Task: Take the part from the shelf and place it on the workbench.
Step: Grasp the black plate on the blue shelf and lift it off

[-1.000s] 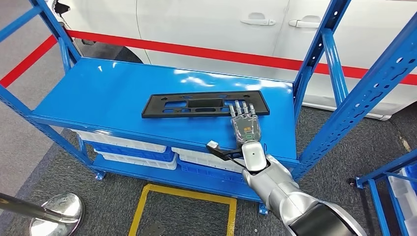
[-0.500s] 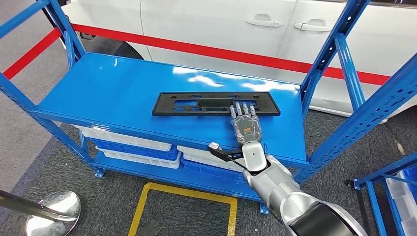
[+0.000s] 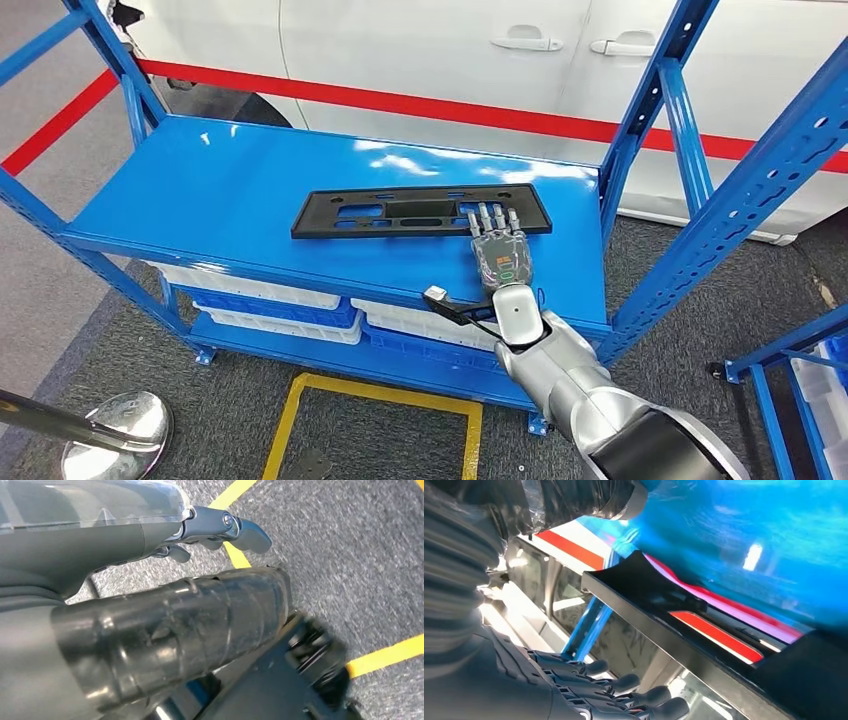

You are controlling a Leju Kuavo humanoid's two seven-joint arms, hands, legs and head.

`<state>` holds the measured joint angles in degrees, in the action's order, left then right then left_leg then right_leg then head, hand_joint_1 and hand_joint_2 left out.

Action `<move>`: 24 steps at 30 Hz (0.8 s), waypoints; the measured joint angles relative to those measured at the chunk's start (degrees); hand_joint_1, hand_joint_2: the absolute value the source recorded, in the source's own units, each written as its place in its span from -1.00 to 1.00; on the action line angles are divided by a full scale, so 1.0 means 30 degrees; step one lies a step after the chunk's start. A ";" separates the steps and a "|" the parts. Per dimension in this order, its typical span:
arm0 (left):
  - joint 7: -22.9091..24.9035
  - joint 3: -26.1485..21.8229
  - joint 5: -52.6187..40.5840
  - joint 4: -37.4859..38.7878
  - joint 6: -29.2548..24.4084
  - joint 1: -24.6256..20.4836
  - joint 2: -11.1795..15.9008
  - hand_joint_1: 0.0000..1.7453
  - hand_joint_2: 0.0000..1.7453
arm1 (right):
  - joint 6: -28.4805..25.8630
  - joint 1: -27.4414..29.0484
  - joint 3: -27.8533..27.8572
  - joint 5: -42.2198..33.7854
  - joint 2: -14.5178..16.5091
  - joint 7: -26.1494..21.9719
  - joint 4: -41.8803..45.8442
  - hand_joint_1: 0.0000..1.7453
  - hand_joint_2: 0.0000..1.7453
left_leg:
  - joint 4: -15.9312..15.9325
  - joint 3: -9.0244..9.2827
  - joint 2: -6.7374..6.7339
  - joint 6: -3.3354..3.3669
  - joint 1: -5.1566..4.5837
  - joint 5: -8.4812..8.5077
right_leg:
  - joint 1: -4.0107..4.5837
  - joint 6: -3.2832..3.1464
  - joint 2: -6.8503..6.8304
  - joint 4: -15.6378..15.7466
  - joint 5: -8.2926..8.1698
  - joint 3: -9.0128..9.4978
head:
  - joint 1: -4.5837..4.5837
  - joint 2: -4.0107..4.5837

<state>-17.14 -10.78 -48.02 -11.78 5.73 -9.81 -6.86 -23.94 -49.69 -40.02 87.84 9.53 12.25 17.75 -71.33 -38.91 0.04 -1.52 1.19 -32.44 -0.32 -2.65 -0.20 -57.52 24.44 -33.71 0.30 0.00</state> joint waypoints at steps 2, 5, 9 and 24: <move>0.0007 -0.0015 0.0011 0.0000 0.0046 0.0035 0.0004 -1.00 -1.00 | 0.0036 0.0015 0.0000 0.0007 0.0002 -0.0042 0.0000 -1.00 1.00 | -0.0296 -0.0187 -0.0003 -0.0056 0.0017 0.0333 | -0.0001 0.0021 0.0016 -0.0014 0.0048 -0.0001 | -0.0002 0.0000; 0.0000 -0.0024 0.0009 0.0000 0.0102 0.0021 0.0049 -1.00 -1.00 | 0.0133 0.0011 0.0000 0.0007 0.0040 -0.0057 0.0000 -1.00 1.00 | 0.3394 0.1621 -0.0047 0.0151 -0.0020 0.2043 | 0.0033 0.0196 0.0037 -0.0034 0.0208 0.0136 | 0.0002 0.0000; -0.0046 -0.0027 0.0007 0.0000 0.0116 -0.0003 0.0073 -1.00 -1.00 | 0.0249 0.0014 0.0000 -0.0002 0.0095 -0.0075 0.0000 -1.00 1.00 | 0.4975 0.2408 -0.0051 0.0767 -0.0135 0.2180 | 0.0100 0.0681 0.0054 -0.0232 0.0165 0.0240 | 0.0015 0.0000; 0.0078 -0.0049 -0.0073 0.0000 0.0013 -0.0005 0.0053 -1.00 -1.00 | 0.0207 0.0084 0.0000 -0.0171 0.0086 -0.0084 0.0027 -1.00 1.00 | 0.4903 0.3605 0.0005 0.0595 -0.0179 0.1296 | 0.0203 0.0360 0.0147 -0.0273 0.0356 -0.0843 | 0.0025 0.0000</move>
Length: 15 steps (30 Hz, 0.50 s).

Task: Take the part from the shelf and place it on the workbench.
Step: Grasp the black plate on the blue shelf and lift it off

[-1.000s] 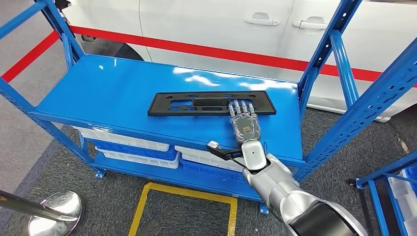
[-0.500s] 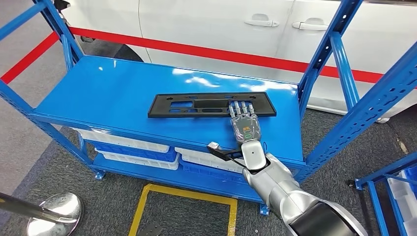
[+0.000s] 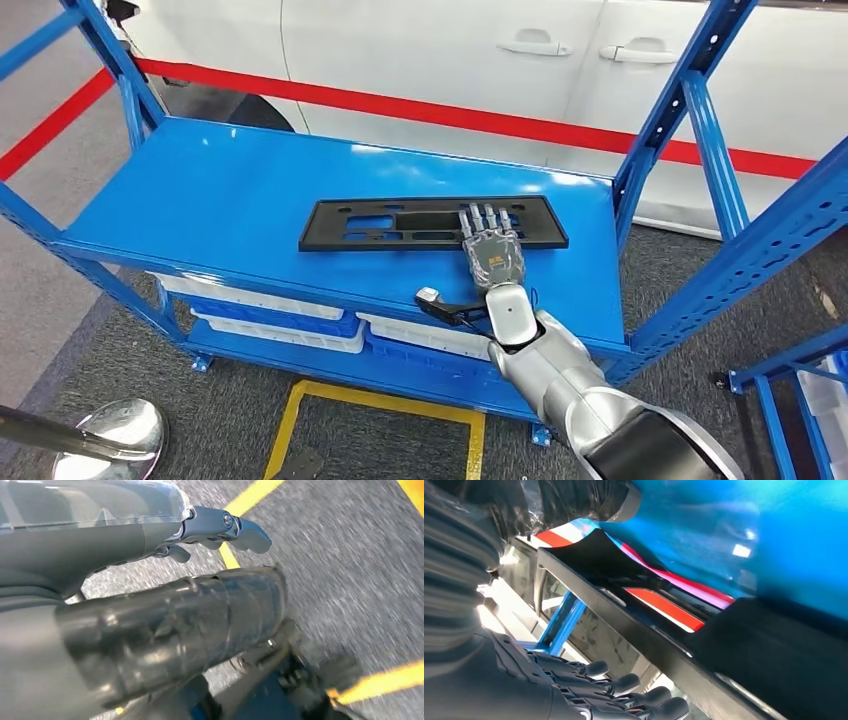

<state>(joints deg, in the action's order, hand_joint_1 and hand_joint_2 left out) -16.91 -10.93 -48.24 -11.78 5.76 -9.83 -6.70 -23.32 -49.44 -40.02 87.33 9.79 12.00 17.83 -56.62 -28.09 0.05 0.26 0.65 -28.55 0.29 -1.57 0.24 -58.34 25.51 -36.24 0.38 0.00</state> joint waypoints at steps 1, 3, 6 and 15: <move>-0.0036 0.0000 -0.0055 0.0000 -0.0011 -0.0007 0.0004 -1.00 -1.00 | -0.0007 0.0005 0.0000 -0.0009 0.0035 -0.0002 0.0029 -1.00 1.00 | -0.0163 0.0121 -0.0030 -0.0116 0.0000 -0.0033 | -0.0045 -0.0145 0.0014 0.0089 -0.0062 0.0262 | -0.0018 0.0000; -0.0098 0.0000 -0.0151 0.0000 -0.0049 -0.0036 0.0015 -1.00 -1.00 | -0.0005 0.0013 0.0000 -0.0024 0.0053 -0.0009 0.0040 -1.00 1.00 | -0.1222 -0.0171 -0.0057 -0.0285 0.0013 -0.0254 | -0.0129 -0.0434 -0.0031 0.0164 -0.0054 0.0867 | -0.0036 0.0000; -0.0158 0.0000 -0.0182 0.0000 -0.0073 0.0032 0.0020 -1.00 -1.00 | -0.0013 0.0063 0.0000 -0.0055 0.0056 -0.0020 0.0038 -1.00 1.00 | -0.4494 -0.2485 -0.0070 -0.0478 0.0070 -0.1436 | -0.0134 -0.0583 -0.0102 0.0128 0.0237 0.1406 | -0.0102 0.0000; -0.0167 0.0000 -0.0124 0.0000 -0.0244 0.0261 0.0060 -1.00 -1.00 | -0.0213 0.0120 0.0000 -0.0069 0.0109 -0.0016 0.0053 -1.00 1.00 | -0.0561 -0.3237 -0.0141 0.0002 -0.0092 0.2387 | -0.0083 0.0020 0.0211 0.0063 0.1532 0.2623 | -0.0116 0.0000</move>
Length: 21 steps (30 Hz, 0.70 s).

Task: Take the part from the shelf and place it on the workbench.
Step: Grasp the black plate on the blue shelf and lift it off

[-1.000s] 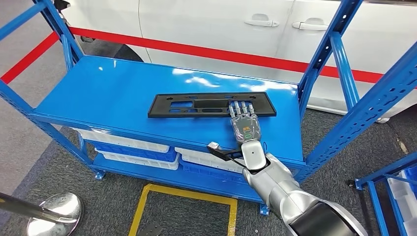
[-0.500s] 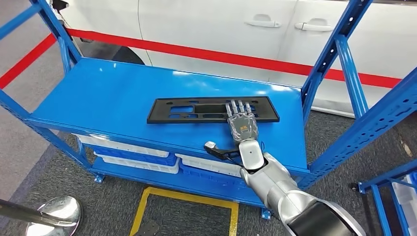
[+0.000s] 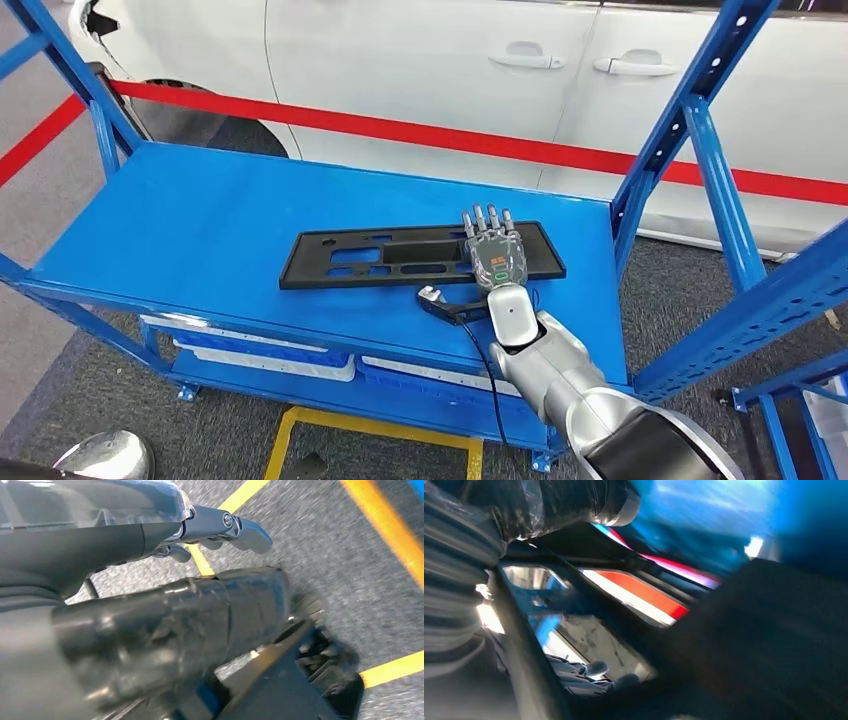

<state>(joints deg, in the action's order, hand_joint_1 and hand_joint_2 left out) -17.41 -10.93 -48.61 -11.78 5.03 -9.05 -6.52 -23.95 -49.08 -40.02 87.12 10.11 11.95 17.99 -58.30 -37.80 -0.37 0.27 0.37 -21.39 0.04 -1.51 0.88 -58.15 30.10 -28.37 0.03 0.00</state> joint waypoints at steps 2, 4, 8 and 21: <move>0.0004 0.0000 0.0002 0.0000 -0.0011 0.0020 -0.0026 -1.00 -1.00 | -0.0033 -0.0065 0.0000 0.0002 0.0005 0.0002 0.0026 -1.00 1.00 | 0.0078 0.0153 0.0000 0.0199 0.0104 0.0020 | 0.0053 0.0220 -0.0019 -0.0066 0.0298 0.0034 | 0.0010 0.0000; -0.0015 -0.0004 0.0002 0.0000 -0.0027 -0.0048 -0.0038 -1.00 -1.00 | -0.0046 -0.0060 0.0000 0.0004 -0.0018 0.0002 0.0025 -1.00 1.00 | 0.0188 0.0313 -0.0002 0.0363 0.0197 -0.0072 | 0.0057 0.0371 -0.0102 -0.1290 0.1043 -0.0533 | 0.0032 0.0000; -0.0031 -0.0007 -0.0005 0.0000 -0.0036 -0.0102 -0.0026 -1.00 -1.00 | -0.0068 0.0100 0.0000 -0.0004 -0.0082 -0.0015 0.0018 -0.50 1.00 | 0.0201 0.0454 -0.0007 0.0532 0.0141 -0.0270 | 0.0018 0.0442 -0.0176 -0.5292 0.2098 -0.3167 | 0.0038 0.0000; -0.0047 -0.0004 -0.0073 0.0000 -0.0029 -0.0189 -0.0033 -1.00 -1.00 | -0.0042 0.0211 0.0000 -0.0415 -0.0058 -0.0322 -0.0020 1.00 1.00 | -0.3079 -0.0748 0.0102 -0.0434 0.0122 -0.2403 | 0.0025 -0.0623 -0.0292 0.0126 -0.1388 -0.1375 | 0.0014 0.0000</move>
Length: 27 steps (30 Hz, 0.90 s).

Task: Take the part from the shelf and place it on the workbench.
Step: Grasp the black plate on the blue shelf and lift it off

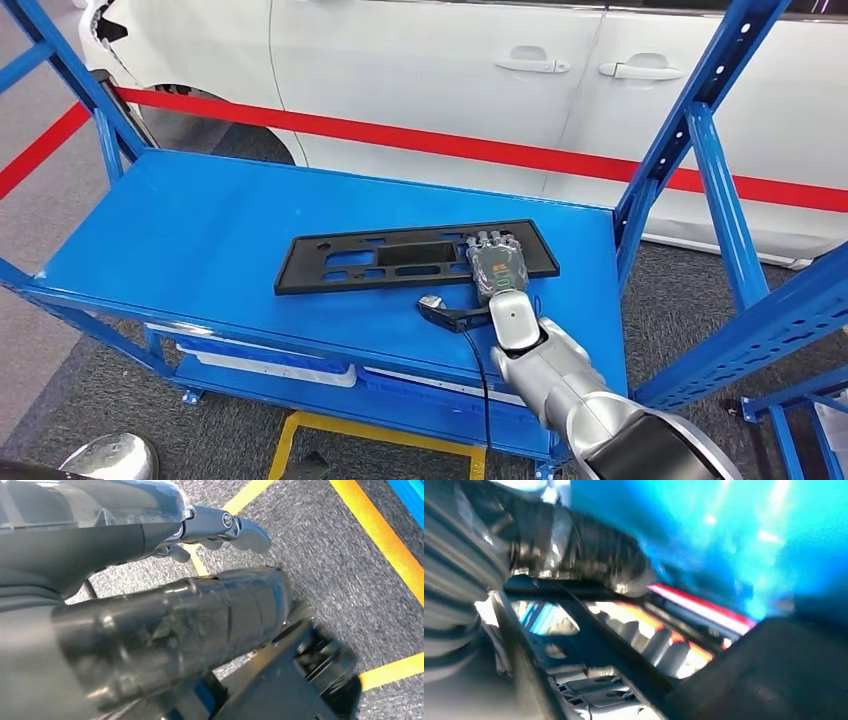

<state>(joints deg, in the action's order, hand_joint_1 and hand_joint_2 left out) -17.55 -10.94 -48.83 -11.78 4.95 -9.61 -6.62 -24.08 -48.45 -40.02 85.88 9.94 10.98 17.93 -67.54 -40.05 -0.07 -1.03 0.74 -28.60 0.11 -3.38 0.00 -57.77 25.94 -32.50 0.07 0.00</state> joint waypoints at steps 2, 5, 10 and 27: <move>0.0002 0.0004 -0.0011 0.0000 0.0004 0.0020 0.0000 -1.00 -1.00 | -0.0011 0.0013 0.0000 -0.0002 0.0002 0.0005 -0.0011 1.00 1.00 | -0.1837 -0.0792 -0.0009 -0.0119 0.0050 -0.0639 | 0.0006 -0.0002 -0.0013 -0.0016 0.0014 -0.0016 | 0.0000 0.0000; 0.0007 0.0004 -0.0036 0.0000 0.0005 0.0016 0.0009 -1.00 -1.00 | -0.0033 -0.0012 0.0000 -0.0018 0.0005 0.0047 -0.0015 1.00 1.00 | 0.0219 0.0319 -0.0011 -0.0044 0.0051 0.0769 | 0.0008 0.0090 0.0011 -0.0027 0.0120 0.0126 | -0.0002 0.0000; 0.0022 0.0004 -0.0044 0.0000 0.0015 -0.0083 0.0024 -1.00 -1.00 | -0.0054 -0.0069 0.0000 -0.0040 -0.0004 0.0062 -0.0016 1.00 1.00 | 0.3484 0.1972 0.0007 0.0483 -0.0116 0.1639 | 0.0118 0.0484 0.0079 -0.0024 0.0275 0.0196 | 0.0004 0.0000; 0.0022 0.0004 -0.0073 0.0000 0.0040 -0.0163 0.0000 -1.00 -1.00 | -0.0067 0.0154 0.0000 -0.0080 -0.0015 0.0062 -0.0095 1.00 1.00 | 0.3248 0.2049 0.0050 0.0144 0.0113 0.1287 | -0.0230 0.0584 -0.0008 -0.0273 -0.0083 -0.0461 | 0.0064 0.0000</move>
<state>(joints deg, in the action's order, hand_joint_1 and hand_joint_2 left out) -17.49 -10.93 -49.05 -11.78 5.07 -10.10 -6.62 -24.28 -47.99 -40.02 85.64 9.90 11.17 17.64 -57.80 -33.90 0.09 -0.60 1.08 -24.74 -0.58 -1.63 -0.03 -58.59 25.69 -33.88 0.26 0.00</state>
